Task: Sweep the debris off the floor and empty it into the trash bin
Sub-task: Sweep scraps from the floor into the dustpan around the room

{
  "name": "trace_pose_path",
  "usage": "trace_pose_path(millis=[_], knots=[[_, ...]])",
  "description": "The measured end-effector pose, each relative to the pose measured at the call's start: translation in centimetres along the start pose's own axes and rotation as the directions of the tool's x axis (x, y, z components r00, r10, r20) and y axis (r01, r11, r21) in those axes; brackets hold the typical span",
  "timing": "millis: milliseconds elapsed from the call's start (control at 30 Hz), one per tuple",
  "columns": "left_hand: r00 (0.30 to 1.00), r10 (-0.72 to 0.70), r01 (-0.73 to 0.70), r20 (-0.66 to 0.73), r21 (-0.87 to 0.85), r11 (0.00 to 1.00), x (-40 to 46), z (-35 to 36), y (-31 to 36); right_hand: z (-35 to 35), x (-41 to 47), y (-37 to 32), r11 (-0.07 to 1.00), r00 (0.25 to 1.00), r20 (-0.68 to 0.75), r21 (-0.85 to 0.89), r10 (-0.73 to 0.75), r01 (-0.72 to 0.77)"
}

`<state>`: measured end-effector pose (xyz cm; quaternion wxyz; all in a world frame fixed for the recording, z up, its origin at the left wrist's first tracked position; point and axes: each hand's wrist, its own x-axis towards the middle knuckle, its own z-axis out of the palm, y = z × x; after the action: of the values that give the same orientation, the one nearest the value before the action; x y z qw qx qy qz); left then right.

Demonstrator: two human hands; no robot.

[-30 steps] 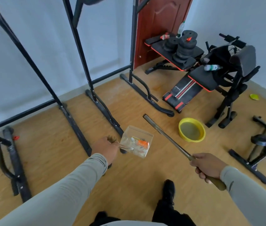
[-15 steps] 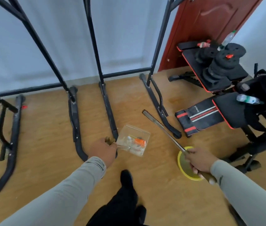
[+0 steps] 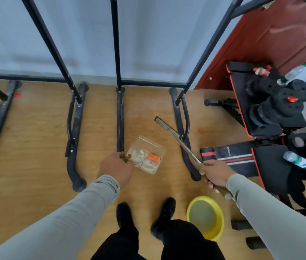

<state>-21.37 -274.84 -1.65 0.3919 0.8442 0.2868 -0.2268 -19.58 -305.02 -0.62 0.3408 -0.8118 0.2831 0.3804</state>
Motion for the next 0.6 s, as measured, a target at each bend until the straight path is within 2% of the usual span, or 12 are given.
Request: trace_pose_path(millis=[233, 467, 600], knots=[[0.996, -0.086, 0.085, -0.015, -0.088, 0.993, 4.9, 3.7, 4.7, -5.2, 12.5, -6.8, 0.984, 0.999, -0.023, -0.172, -0.042, 0.037], [0.974, -0.213, 0.196, -0.074, -0.191, 0.962, 9.9, 6.9, 10.5, -11.3, 29.3, -15.8, 0.927, 0.985, -0.051, -0.349, -0.167, 0.139], [0.960, -0.258, 0.238, -0.109, -0.170, 0.956, 11.8, 8.0, 12.0, -13.2, 36.3, -19.8, 0.890, 0.992, -0.039, -0.448, -0.121, 0.091]])
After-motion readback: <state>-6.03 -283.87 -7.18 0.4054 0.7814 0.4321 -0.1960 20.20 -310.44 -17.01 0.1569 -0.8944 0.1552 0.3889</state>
